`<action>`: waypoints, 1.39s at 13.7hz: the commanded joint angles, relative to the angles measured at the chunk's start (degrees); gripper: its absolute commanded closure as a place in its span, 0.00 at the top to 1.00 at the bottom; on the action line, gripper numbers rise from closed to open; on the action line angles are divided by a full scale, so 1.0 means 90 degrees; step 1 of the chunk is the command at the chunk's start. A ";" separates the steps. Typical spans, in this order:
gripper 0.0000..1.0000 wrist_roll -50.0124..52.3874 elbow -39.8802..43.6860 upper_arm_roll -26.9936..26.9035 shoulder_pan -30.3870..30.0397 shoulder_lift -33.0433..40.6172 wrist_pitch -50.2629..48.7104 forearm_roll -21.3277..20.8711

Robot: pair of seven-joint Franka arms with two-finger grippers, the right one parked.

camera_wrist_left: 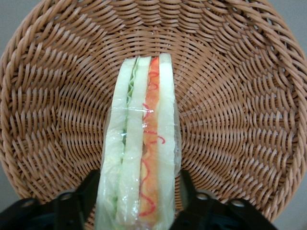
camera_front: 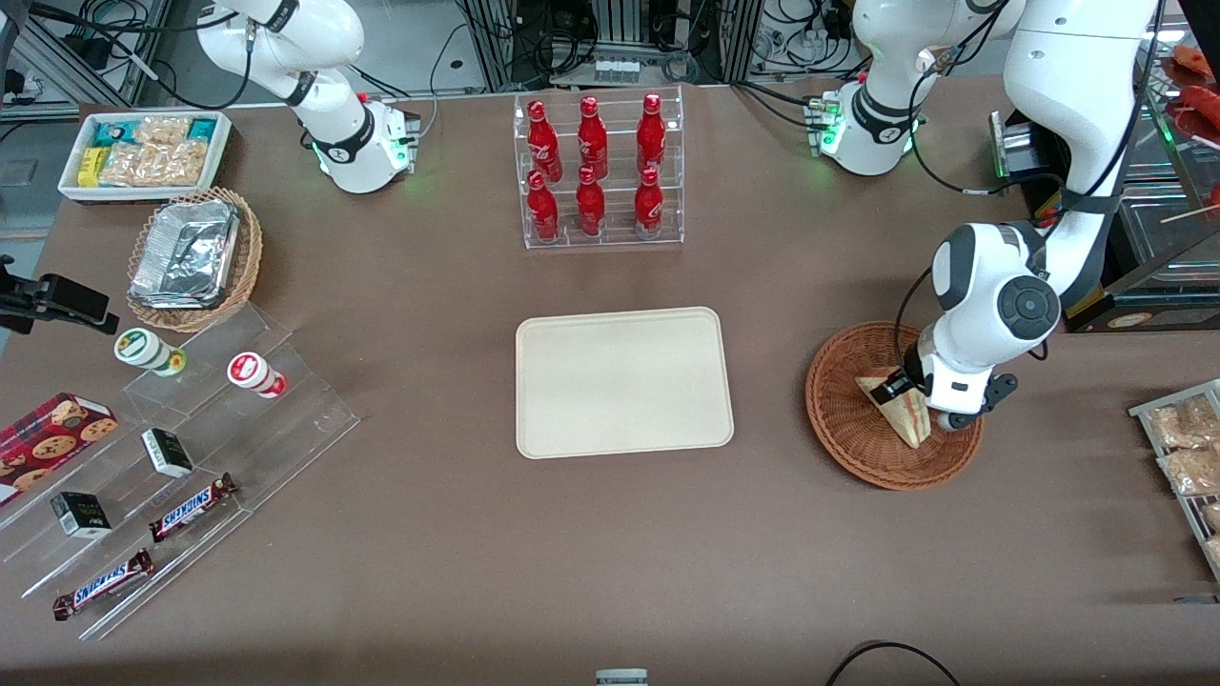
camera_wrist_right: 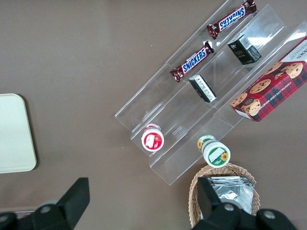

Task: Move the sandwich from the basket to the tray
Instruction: 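Lower the open left gripper and close it on the wrapped sandwich, then lift the sandwich and carry it over the beige tray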

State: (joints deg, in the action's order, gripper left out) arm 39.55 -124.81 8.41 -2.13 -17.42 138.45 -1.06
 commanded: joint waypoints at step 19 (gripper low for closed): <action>0.00 0.1337 0.3952 0.1790 0.2285 -0.2035 -0.2346 -0.0868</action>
State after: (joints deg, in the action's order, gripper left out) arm 48.83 -97.27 24.81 14.34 -28.20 118.28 -6.43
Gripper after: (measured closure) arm 0.824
